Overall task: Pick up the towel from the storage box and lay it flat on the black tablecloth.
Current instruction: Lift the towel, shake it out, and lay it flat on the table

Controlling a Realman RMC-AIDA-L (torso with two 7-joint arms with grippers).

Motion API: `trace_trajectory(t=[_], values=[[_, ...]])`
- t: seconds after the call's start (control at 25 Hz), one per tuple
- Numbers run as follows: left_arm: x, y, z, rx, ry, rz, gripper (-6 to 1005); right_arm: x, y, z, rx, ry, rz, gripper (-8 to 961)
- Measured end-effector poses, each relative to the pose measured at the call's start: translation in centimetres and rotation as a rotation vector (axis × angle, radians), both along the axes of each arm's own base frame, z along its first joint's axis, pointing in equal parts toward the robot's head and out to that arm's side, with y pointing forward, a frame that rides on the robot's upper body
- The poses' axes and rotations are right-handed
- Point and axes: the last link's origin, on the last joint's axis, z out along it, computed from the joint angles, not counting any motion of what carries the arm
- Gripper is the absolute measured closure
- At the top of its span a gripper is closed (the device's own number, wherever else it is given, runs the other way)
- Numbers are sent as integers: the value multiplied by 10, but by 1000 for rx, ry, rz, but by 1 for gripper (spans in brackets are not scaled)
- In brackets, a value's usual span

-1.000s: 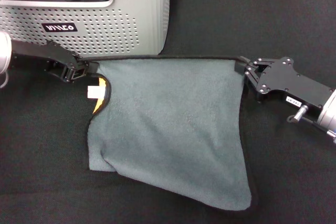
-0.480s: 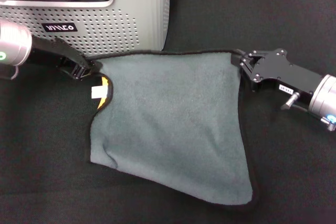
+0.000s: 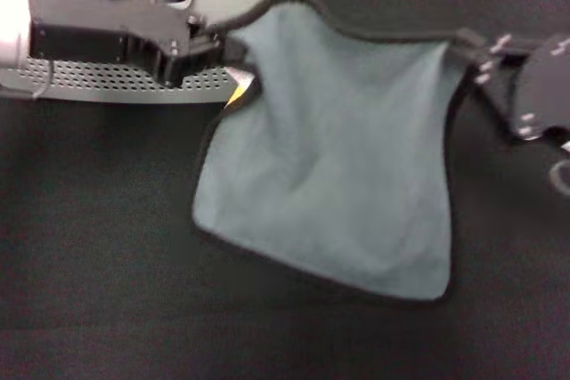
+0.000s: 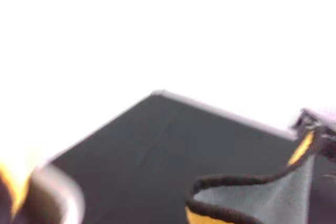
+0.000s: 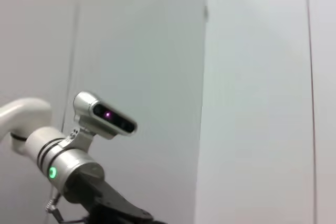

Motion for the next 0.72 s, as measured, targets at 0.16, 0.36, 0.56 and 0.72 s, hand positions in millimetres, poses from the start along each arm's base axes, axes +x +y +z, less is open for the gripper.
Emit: trace_trajectory(t=[0.16,0.36,0.56,0.72], values=[[29,-11,17,36,-127,-122,995,-3,-15,32,166,-29,57,875],[40,-23,20,-26,-157,-211,995,-3,-33,47,150,4,113,873],[17,-59,18,-125,-151,-255,994,4,-73,32,28,-19,177,871],[-4,-88,31,-105,-100,-288,994,4,-107,34,4,-27,219,870]])
